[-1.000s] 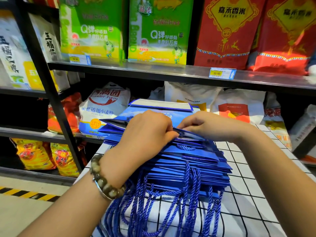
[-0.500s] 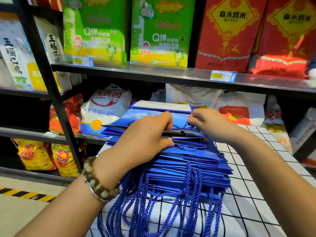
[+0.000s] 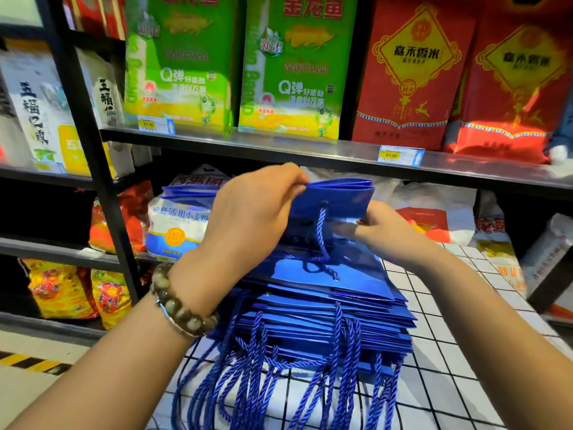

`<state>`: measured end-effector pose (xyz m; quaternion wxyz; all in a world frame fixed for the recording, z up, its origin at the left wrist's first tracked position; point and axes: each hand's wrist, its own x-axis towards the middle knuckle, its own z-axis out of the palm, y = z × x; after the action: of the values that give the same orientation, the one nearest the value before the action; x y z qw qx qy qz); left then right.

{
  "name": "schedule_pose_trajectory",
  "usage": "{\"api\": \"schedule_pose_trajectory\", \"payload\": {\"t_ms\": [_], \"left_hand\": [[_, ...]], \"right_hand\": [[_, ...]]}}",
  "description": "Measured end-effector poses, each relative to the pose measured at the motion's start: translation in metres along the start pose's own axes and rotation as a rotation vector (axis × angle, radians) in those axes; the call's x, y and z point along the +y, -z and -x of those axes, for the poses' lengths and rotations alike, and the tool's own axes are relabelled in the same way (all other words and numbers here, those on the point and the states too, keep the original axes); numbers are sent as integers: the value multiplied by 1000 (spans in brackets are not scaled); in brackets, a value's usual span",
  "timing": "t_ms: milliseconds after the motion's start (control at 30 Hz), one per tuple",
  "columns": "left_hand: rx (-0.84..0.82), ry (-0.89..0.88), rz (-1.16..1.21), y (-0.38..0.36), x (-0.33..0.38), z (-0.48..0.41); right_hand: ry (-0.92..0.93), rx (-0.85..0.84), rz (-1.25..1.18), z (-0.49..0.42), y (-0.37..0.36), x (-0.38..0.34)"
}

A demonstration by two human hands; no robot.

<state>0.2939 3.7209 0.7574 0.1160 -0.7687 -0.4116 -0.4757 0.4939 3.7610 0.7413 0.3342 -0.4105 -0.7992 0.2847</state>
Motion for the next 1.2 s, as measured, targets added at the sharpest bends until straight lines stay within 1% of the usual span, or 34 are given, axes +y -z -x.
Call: {"api": "schedule_pose_trajectory", "payload": {"t_ms": [67, 133, 200, 267, 300, 333, 400, 433, 467, 500, 533, 600, 700, 767, 833, 933, 1033, 1133, 1200], "left_hand": [[49, -65, -30, 5, 3, -9], [159, -115, -133, 10, 2, -14], [344, -14, -211, 22, -4, -17], [519, 120, -200, 33, -19, -16], [539, 182, -115, 36, -29, -17], [511, 236, 61, 37, -38, -19], [371, 389, 561, 34, -46, -24], [301, 468, 716, 30, -47, -26], [256, 525, 764, 28, -48, -28], [234, 553, 716, 25, -52, -29], [241, 560, 665, 23, -57, -31], [295, 550, 617, 26, -60, -38], [367, 491, 561, 34, -59, -52], [361, 483, 555, 36, -61, -60], [329, 526, 599, 37, -59, -70], [262, 535, 625, 33, -49, -88], [87, 515, 625, 18, -25, -98], [-68, 436, 697, -13, 6, -97], [-171, 394, 748, -43, 28, -93]], "right_hand": [[57, 209, -26, -11, -3, -4], [118, 414, -126, -19, -1, -13], [181, 538, -258, -25, 5, -25], [262, 646, -410, -30, 15, -38], [302, 698, -467, -32, 20, -44], [335, 738, -498, -35, 26, -51], [359, 782, -534, -40, 33, -66], [355, 794, -561, -44, 35, -72], [350, 813, -587, -48, 38, -79], [343, 833, -603, -52, 40, -84], [340, 841, -617, -57, 43, -87], [319, 805, -598, -65, 48, -89], [153, 659, -422, -67, 47, -74], [53, 587, -335, -64, 39, -59], [26, 625, -325, -61, 39, -52], [3, 671, -291, -56, 61, -54], [-45, 660, -174, -37, 94, -51], [-176, 573, -24, -4, 117, -30], [-295, 535, 11, 21, 125, -9]]}}
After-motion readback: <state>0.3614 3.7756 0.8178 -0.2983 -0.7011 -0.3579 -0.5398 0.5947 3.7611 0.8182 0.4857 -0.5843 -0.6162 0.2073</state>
